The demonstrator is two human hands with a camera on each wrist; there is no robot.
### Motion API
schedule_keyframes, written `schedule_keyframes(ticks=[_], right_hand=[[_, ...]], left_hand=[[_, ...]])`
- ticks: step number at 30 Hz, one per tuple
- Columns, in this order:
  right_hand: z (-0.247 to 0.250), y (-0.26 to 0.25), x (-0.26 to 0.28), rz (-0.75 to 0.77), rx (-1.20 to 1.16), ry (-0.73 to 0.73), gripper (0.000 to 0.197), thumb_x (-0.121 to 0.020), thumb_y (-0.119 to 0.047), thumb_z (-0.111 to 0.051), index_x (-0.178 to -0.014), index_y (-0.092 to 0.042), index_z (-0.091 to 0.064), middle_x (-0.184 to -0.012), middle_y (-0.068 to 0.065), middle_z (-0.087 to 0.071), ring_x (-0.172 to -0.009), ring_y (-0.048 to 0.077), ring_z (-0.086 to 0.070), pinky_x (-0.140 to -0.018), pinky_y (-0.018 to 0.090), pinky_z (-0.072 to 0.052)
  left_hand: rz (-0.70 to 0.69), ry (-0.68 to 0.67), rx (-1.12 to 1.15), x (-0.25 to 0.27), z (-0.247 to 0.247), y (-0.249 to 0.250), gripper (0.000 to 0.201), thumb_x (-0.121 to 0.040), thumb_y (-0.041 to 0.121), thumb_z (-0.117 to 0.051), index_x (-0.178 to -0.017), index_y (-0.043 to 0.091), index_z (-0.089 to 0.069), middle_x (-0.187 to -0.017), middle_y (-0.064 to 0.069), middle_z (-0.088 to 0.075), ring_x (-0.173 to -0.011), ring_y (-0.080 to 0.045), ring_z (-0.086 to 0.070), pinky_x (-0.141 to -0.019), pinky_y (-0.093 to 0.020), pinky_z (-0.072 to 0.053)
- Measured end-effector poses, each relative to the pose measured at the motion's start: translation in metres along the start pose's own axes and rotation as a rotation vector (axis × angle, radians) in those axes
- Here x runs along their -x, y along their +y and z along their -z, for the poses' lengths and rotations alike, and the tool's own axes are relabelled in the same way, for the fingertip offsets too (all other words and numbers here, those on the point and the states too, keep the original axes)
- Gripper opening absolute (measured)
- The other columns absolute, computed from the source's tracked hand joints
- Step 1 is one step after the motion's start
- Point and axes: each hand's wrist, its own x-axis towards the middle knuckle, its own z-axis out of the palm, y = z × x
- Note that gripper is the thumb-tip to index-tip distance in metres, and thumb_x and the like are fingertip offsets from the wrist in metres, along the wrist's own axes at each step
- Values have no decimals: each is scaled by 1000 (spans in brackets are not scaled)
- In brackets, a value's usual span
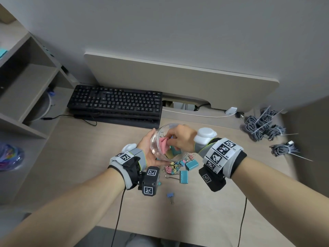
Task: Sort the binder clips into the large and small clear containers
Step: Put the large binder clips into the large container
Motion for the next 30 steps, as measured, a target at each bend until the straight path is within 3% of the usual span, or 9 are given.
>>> schedule_keyframes(ticks=[6,9,11,14,18,22,26,28,30], right_hand=[[-18,-2,-16,-55,241,33,24,-94,-24,-50,-90,-7,-66,-88,8,-67,-81,27,-61,-75,36,-50],[-16,-1,-12,-32,199,83,19,-94,-17,-48,-100,-10,-65,-97,7,-65,-90,28,-62,-80,38,-52],[-9,2,-6,12,122,85,26,-95,-13,-46,-112,-13,-65,-105,5,-66,-95,26,-61,-82,35,-51],[5,8,3,40,-42,139,24,-95,-14,-47,-107,-17,-67,-88,-2,-67,-84,20,-62,-74,28,-48],[22,28,2,-33,-161,233,18,-94,-13,-50,-93,-14,-68,-71,-8,-57,-63,11,-51,-62,23,-37],[16,67,-7,-174,-199,266,18,-89,-11,-50,-84,-18,-65,-75,-3,-61,-73,20,-55,-67,27,-44],[-22,100,-10,-318,-50,159,19,-92,-17,-50,-95,-11,-67,-94,8,-69,-87,29,-62,-74,33,-50],[-47,111,-14,-379,41,22,21,-93,-20,-49,-100,-10,-66,-101,9,-69,-87,29,-63,-71,32,-50],[-67,116,-14,-436,118,-90,24,-94,-25,-52,-107,-9,-64,-105,10,-68,-81,26,-59,-67,28,-44]], left_hand=[[0,7,-10,3,-11,-2,69,-87,72,-44,-124,18,-66,-123,-19,-68,-110,-46,-64,-81,-60,-55],[1,22,-1,2,-8,0,70,-86,73,-45,-126,18,-65,-122,-18,-69,-110,-47,-64,-89,-64,-51],[8,32,4,-1,-5,1,71,-86,73,-45,-126,18,-65,-121,-19,-69,-109,-47,-65,-93,-65,-49],[19,25,9,-3,-4,5,75,-86,75,-43,-125,15,-65,-120,-21,-69,-110,-47,-64,-99,-65,-46],[28,50,23,-6,2,7,78,-86,75,-42,-126,11,-65,-122,-23,-68,-114,-44,-62,-101,-62,-45],[29,91,34,-9,7,8,74,-83,72,-48,-126,15,-66,-121,-20,-69,-111,-43,-64,-92,-60,-52],[25,110,61,-4,11,7,71,-86,70,-45,-118,11,-67,-111,-21,-72,-98,-41,-68,-70,-53,-59],[24,128,89,-6,17,8,70,-87,69,-45,-118,10,-66,-113,-22,-71,-100,-41,-68,-76,-54,-58],[28,144,105,-9,25,8,74,-86,71,-46,-124,10,-63,-120,-23,-68,-108,-43,-65,-89,-58,-54]])
